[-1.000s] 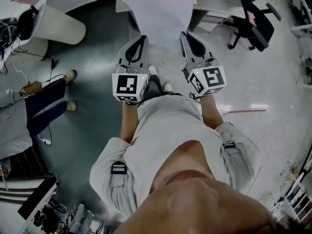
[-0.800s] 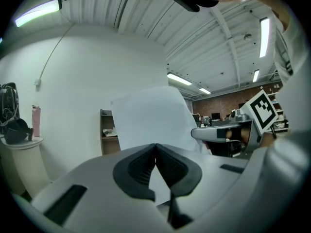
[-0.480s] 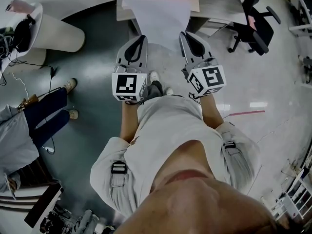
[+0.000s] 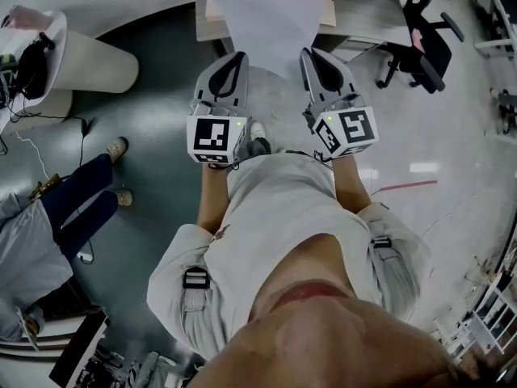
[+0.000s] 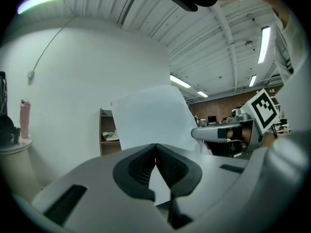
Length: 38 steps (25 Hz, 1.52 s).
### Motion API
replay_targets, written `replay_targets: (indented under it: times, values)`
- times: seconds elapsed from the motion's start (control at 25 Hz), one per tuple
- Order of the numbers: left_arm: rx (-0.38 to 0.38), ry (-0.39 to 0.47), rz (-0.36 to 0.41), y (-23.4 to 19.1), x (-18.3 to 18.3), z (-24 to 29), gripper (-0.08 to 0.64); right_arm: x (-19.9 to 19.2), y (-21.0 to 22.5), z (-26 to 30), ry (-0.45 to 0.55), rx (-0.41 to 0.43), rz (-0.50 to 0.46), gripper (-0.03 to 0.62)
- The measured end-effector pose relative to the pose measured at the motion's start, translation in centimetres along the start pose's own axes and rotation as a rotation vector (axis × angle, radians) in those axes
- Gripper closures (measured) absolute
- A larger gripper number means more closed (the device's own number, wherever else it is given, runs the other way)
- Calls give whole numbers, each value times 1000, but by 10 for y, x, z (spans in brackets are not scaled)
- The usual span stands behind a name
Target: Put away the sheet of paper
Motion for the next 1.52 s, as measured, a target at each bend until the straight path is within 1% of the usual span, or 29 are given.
replay_targets:
  times: [0.32, 0.44, 0.72, 1.04, 1.24, 1.36, 1.52]
  values:
    - [-31, 2, -13, -31, -6, 4, 538, -9, -8, 28, -10, -34, -19, 571]
    - [-32, -4, -26, -41, -11, 5, 538, -12, -11, 36, -17, -43, -25, 571]
    - [-32, -15, -49, -50, -21, 15, 538, -19, -6, 48, -38, -49, -26, 571]
    - [7, -33, -37, -68, -28, 38, 538, -29, 13, 76, -43, -18, -4, 571]
    - [25, -22, -13, -82, -28, 60, 538, -32, 26, 97, -26, 3, 1, 571]
    - [20, -31, -5, -83, -30, 76, 538, -32, 39, 105, -23, 1, 11, 571]
    - [34, -34, 0, -88, -31, 99, 538, -33, 58, 119, -14, 8, 23, 571]
Point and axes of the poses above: the fingertips, and each gripper's own axes: z forward along the fingers, y to its right, x out of its top, the point moved 1 cm from there along -z, backward along the fingers, and after that the axes turned 13 degrees about y, right-handed, at the moved point
